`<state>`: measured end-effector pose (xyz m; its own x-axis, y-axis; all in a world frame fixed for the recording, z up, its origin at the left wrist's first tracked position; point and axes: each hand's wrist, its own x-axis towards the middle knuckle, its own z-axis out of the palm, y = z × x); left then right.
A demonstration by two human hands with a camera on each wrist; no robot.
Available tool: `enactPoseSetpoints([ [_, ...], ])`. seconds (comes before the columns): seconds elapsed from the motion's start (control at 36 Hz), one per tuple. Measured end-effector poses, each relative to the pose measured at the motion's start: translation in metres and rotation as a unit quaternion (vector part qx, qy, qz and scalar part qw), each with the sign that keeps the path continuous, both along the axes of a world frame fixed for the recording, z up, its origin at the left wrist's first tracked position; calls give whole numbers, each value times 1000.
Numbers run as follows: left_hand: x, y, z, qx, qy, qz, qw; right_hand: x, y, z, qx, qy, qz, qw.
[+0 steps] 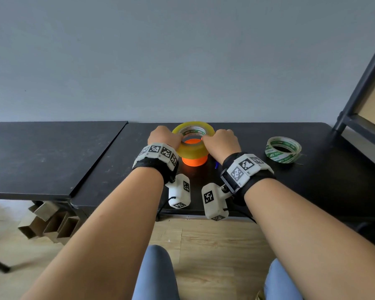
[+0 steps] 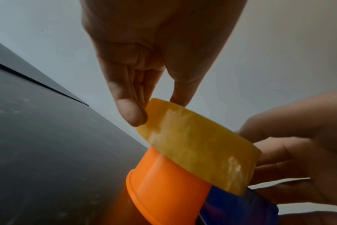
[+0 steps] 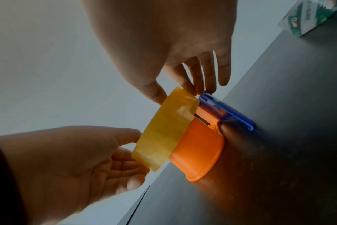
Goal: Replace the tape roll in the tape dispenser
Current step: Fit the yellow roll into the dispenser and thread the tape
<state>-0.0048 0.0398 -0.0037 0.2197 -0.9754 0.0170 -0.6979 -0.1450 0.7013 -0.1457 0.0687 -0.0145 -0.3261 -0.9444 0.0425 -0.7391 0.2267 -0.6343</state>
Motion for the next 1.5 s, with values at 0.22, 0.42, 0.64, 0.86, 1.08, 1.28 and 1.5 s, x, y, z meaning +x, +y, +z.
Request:
enactPoseSetpoints([
  [0.22,-1,4,-2,38,-19,-26,999,-2,-1,-3,8,-19,-5,1000],
  [0.42,-2,0,-13,71,-71,-61,993,-4,1,-11,0,-9,6,1000],
  [0.64,-8,-1,-15,80,-121,-80,986,-6,2,-21,3,-36,7,999],
  [0.86,-12,-2,-21,121,-71,-87,986,-7,-2,-22,5,-37,13,999],
  [1.08,-10,-4,-24,110,-2,-73,991,-11,-3,-23,1,-70,3,998],
  [1.28,-14,-8,-20,91,139,-17,986,-14,-2,-24,-24,-131,-15,991],
  [1.5,-21,-2,-5,63,125,-64,988,-21,4,-26,-105,-189,-31,976],
])
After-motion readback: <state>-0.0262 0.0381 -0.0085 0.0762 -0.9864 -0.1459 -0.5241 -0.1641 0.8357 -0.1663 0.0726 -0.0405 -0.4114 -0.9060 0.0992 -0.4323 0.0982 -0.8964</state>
